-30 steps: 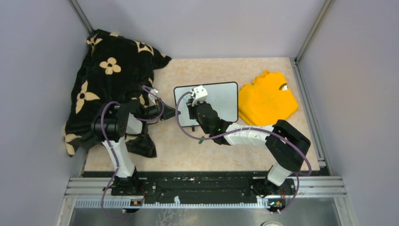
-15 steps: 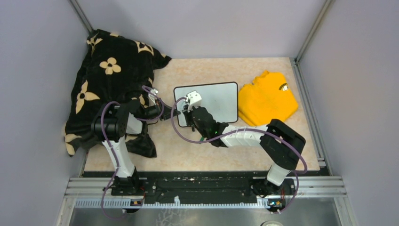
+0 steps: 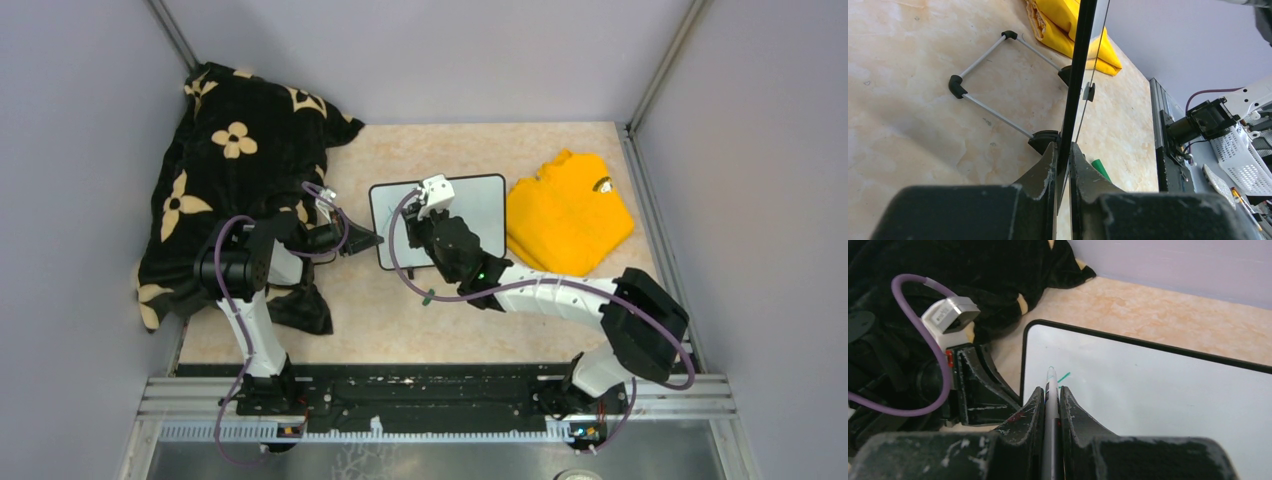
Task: Write a sentence on the whiteboard
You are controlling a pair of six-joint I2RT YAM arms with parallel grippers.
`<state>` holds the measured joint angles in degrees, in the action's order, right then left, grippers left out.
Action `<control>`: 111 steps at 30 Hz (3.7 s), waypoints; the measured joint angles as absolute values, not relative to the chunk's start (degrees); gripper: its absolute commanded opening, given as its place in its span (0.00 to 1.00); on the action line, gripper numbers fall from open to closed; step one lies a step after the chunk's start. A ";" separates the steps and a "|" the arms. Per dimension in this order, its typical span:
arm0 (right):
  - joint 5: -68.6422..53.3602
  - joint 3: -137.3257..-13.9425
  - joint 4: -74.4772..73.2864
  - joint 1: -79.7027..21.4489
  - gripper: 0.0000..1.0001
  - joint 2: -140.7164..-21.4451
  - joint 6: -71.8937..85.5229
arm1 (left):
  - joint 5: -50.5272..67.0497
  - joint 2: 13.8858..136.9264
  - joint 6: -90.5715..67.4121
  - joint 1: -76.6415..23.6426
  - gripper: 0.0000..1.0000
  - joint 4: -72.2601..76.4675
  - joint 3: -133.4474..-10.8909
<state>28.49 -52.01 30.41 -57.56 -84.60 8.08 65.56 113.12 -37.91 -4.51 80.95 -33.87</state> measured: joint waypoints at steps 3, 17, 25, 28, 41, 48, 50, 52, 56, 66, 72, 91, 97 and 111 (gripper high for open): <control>28.84 -51.48 29.95 -56.86 0.00 -84.60 7.46 | 65.56 113.12 -37.85 -4.51 0.00 80.95 -33.87; 28.77 -51.37 29.08 -55.57 0.00 -87.96 6.00 | 65.60 113.12 -37.63 -4.51 0.00 80.71 -33.87; 28.56 -51.40 29.15 -54.92 0.00 -88.79 6.04 | 65.63 113.12 -37.52 -4.51 0.00 80.53 -33.87; 28.27 -51.40 29.15 -54.78 0.00 -89.49 6.09 | 65.60 113.12 -37.43 -4.51 0.00 80.51 -33.87; 26.74 -51.42 29.17 -54.72 0.00 -90.15 6.72 | 65.56 113.12 -37.32 -4.51 0.00 80.05 -33.87; 27.09 -51.11 29.21 -54.63 0.00 -90.11 7.62 | 65.47 112.81 -37.12 -4.51 0.00 79.53 -33.87; 27.09 -50.76 29.19 -54.61 0.00 -89.97 7.73 | 65.45 112.79 -36.99 -4.51 0.00 79.44 -33.87; 27.11 -50.39 29.17 -54.61 0.00 -89.78 7.73 | 65.43 112.79 -36.97 -4.51 0.00 79.42 -33.87; 27.16 -49.82 29.10 -54.52 0.00 -89.32 7.73 | 65.45 112.73 -36.91 -4.51 0.00 79.33 -33.87; 28.47 -49.08 29.08 -53.80 0.00 -87.81 7.62 | 65.43 112.71 -36.75 -4.51 0.00 79.29 -33.89; 28.82 -49.08 29.10 -53.47 0.00 -87.44 7.35 | 65.45 112.71 -36.73 -4.51 0.00 79.26 -33.89; 27.07 -50.04 29.17 -53.32 0.00 -87.83 6.46 | 65.56 112.71 -36.58 -4.54 0.00 79.24 -33.87; 26.35 -50.06 29.19 -53.10 0.00 -87.94 6.48 | 65.56 112.71 -36.58 -4.54 0.00 79.24 -33.89; 23.55 -50.74 29.34 -53.12 0.00 -89.23 7.18 | 65.54 112.71 -36.56 -4.54 0.00 79.24 -33.89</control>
